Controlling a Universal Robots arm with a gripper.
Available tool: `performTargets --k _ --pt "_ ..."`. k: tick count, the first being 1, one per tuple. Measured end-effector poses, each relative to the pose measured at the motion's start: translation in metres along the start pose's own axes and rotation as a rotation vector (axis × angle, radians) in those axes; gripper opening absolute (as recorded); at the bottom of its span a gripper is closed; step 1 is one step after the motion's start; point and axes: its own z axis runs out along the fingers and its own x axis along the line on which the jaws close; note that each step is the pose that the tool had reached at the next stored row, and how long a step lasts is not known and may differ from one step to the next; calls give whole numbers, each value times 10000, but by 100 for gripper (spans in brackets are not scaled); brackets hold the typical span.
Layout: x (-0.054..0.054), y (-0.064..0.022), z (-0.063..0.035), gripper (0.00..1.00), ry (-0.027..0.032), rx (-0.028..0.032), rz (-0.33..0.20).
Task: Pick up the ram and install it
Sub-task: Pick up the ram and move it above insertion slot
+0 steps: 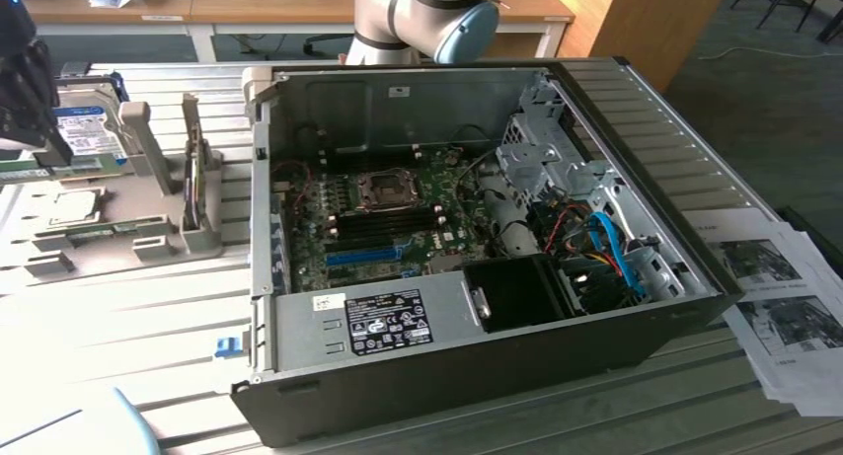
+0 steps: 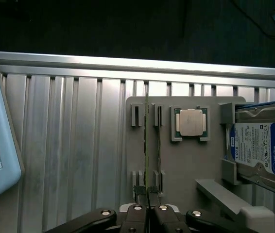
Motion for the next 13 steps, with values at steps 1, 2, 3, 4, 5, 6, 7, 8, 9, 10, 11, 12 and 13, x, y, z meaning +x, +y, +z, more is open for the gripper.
performTargets --k 1,2,3,4,5,6,7,8,9,10,11,12,13 --pt "-1 1 -17 11 1 -1 0" --pt "-2 2 -37 11 1 -1 0" --pt "-2 2 -54 11 1 -1 0" --pt "-3 3 -71 11 1 -1 0" --pt "-4 3 -86 11 1 -1 0" --pt "-4 4 -102 11 0 -1 0" --pt "-5 5 -118 11 0 0 0" --pt "-6 5 -137 11 1 -1 0" --pt "-7 6 -155 11 0 -1 0" --pt "-8 7 -174 11 0 -1 0" --pt "-8 8 -195 11 1 -1 0" --pt "-9 9 -216 11 0 0 0" --pt "-10 9 -236 11 0 0 0"
